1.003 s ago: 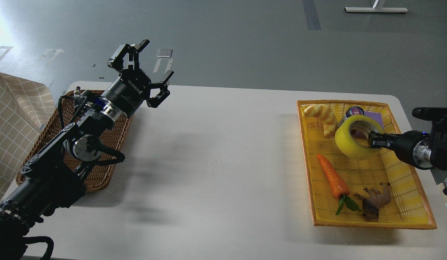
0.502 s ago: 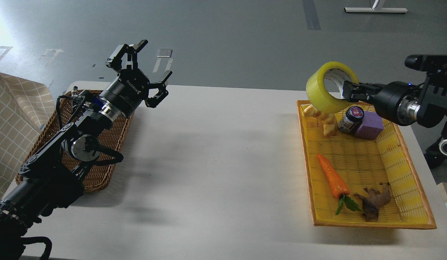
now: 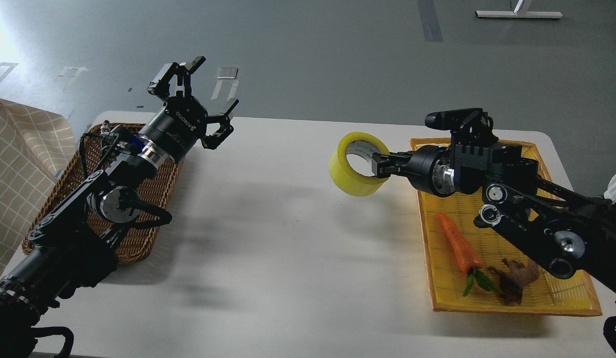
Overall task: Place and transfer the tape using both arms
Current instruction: 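Carry the tape roll out of the tray and lower it onto the table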
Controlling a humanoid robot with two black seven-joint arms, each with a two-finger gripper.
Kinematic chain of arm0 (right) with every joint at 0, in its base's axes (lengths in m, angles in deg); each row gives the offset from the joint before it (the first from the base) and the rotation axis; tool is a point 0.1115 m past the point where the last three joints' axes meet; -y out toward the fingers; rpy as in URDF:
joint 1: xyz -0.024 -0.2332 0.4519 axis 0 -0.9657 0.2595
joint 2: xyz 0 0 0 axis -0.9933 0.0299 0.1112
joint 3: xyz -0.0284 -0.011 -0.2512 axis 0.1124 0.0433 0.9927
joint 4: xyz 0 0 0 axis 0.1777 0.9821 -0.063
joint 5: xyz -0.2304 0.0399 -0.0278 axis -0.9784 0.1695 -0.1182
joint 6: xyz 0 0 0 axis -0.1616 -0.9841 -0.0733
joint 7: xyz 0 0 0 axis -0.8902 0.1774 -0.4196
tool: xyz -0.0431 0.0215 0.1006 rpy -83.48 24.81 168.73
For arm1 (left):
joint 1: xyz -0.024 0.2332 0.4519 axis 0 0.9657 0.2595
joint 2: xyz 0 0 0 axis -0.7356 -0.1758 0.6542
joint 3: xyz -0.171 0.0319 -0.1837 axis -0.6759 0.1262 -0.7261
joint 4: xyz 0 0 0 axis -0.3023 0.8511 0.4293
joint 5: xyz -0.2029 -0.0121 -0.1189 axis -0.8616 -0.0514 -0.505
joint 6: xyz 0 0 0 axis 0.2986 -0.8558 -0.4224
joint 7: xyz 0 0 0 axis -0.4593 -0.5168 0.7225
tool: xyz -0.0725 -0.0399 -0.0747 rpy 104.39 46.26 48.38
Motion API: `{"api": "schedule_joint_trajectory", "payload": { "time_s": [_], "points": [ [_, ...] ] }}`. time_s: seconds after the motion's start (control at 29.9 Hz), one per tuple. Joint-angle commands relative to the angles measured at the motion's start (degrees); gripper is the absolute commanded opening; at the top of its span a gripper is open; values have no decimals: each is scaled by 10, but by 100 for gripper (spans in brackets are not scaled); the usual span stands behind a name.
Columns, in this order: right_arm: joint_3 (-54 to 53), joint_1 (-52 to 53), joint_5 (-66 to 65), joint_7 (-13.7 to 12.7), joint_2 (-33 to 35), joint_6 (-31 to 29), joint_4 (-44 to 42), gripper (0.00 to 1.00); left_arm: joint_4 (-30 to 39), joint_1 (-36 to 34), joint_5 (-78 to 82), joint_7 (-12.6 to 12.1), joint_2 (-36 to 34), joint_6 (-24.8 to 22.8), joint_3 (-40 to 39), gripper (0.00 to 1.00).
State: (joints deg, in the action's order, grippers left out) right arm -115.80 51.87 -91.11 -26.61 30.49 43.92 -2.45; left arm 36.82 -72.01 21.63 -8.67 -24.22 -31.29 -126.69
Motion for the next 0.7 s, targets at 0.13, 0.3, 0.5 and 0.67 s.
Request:
{"api": "schedule_joint_trajectory", "payload": {
  "time_s": [0.13, 0.3, 0.5, 0.67],
  "points": [
    [43, 12, -27, 0, -76, 0, -60, 0, -2, 1, 0, 1, 0, 0, -1, 100],
    [59, 12, -32, 0, -104, 0, -88, 0, -3, 1, 0, 1, 1, 0, -1, 100],
    [71, 17, -32, 0, -134, 0, -132, 0, -3, 1, 0, 1, 1, 0, -1, 100],
    [83, 23, -32, 1, -158, 0, -160, 0, -3, 1, 0, 1, 2, 0, -1, 100]
  ]
}}
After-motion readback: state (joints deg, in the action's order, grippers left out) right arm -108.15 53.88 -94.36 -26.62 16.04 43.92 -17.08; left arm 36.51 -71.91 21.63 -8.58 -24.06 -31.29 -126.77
